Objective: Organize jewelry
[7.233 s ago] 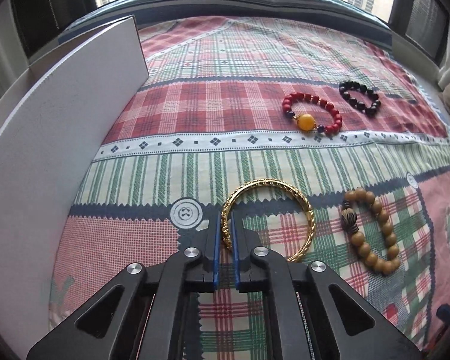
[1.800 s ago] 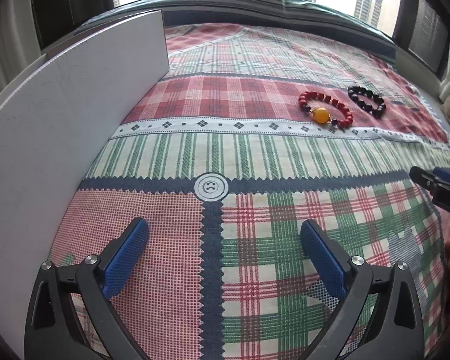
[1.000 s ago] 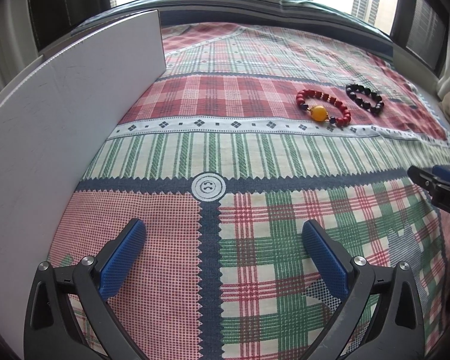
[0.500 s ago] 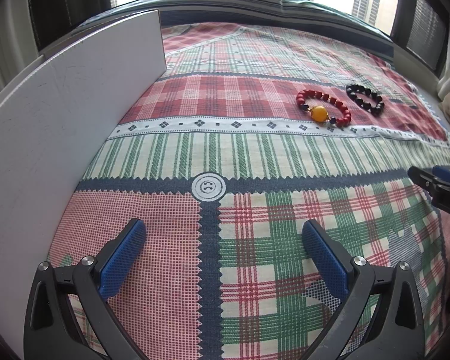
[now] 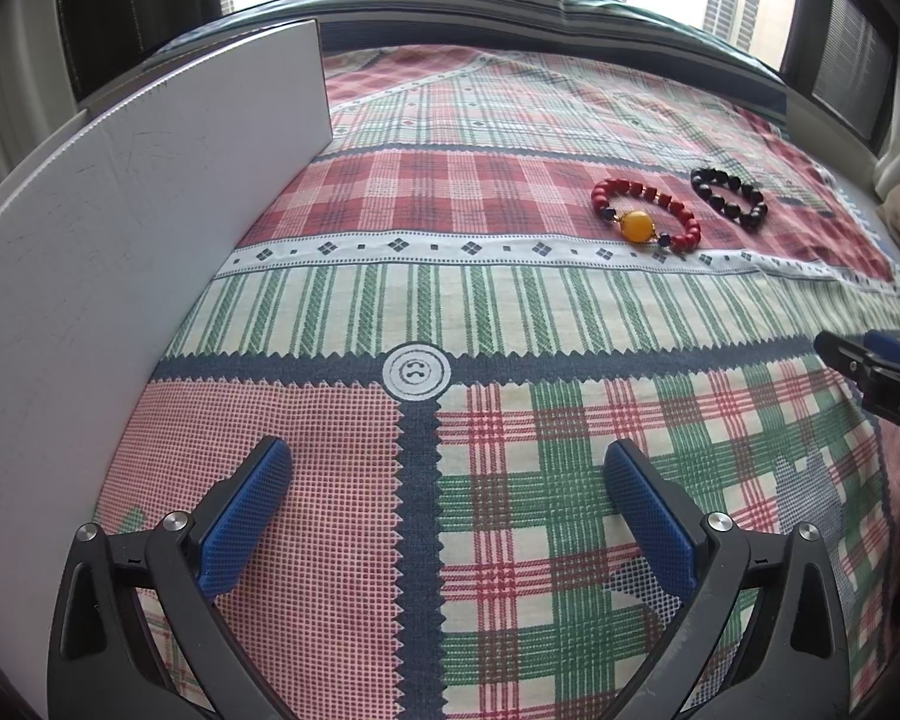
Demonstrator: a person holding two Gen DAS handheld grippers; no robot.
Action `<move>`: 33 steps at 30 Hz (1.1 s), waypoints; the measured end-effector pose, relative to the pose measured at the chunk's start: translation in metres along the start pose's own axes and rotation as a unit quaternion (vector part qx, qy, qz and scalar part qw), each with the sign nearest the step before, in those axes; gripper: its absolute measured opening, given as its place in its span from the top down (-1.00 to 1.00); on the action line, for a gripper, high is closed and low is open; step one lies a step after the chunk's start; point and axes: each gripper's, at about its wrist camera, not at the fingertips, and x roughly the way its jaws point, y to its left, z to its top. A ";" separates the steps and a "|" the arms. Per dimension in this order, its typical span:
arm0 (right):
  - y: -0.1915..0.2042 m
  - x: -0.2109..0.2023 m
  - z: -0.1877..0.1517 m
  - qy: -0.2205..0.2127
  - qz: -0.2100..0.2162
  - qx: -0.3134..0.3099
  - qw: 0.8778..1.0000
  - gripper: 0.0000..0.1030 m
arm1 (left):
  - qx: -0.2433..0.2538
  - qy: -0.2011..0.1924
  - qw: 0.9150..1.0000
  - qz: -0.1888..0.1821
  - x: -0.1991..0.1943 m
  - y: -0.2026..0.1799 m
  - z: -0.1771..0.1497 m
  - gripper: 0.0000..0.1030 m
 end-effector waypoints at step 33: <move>0.000 0.002 0.000 0.001 0.001 0.003 1.000 -0.83 | -0.050 0.081 0.995 -0.006 0.065 -0.080 0.112 -0.12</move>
